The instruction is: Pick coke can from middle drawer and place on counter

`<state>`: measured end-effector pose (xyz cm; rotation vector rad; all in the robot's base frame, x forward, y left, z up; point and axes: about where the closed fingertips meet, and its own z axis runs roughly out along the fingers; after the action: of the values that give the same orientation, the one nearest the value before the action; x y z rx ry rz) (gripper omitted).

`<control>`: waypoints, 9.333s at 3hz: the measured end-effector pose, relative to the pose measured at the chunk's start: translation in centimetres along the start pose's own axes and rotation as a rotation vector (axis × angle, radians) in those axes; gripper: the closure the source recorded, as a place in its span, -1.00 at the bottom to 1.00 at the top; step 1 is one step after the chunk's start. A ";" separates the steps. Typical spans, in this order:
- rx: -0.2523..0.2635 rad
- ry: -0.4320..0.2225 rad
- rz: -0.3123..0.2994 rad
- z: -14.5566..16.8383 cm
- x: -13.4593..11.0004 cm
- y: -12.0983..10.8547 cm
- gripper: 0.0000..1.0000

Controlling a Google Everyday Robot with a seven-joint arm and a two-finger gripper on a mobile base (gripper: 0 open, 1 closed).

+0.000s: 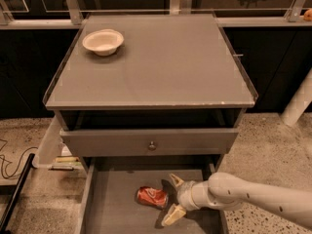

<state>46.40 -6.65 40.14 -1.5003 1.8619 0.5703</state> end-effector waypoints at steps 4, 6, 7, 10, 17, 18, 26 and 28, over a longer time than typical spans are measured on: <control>-0.025 -0.057 0.054 3.8 0.6 0.2 -0.15; -0.025 -0.057 0.054 3.8 0.6 0.2 0.79; -0.025 -0.057 0.054 3.8 0.6 0.2 1.00; -0.044 -0.095 -0.003 -5.6 -2.4 -1.0 1.00; 0.153 0.066 -0.410 -33.4 -23.4 -4.3 1.00; 0.154 0.066 -0.410 -33.2 -23.1 -4.3 1.00; 0.136 -0.042 -0.622 -34.7 -36.7 -19.6 1.00; 0.099 -0.010 -0.486 -30.8 -35.8 -21.2 1.00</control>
Offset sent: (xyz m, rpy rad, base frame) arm 0.0106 0.0321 -0.0438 0.1051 0.0559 -0.0287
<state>64.06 -9.14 88.72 -1.7924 1.4174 0.2499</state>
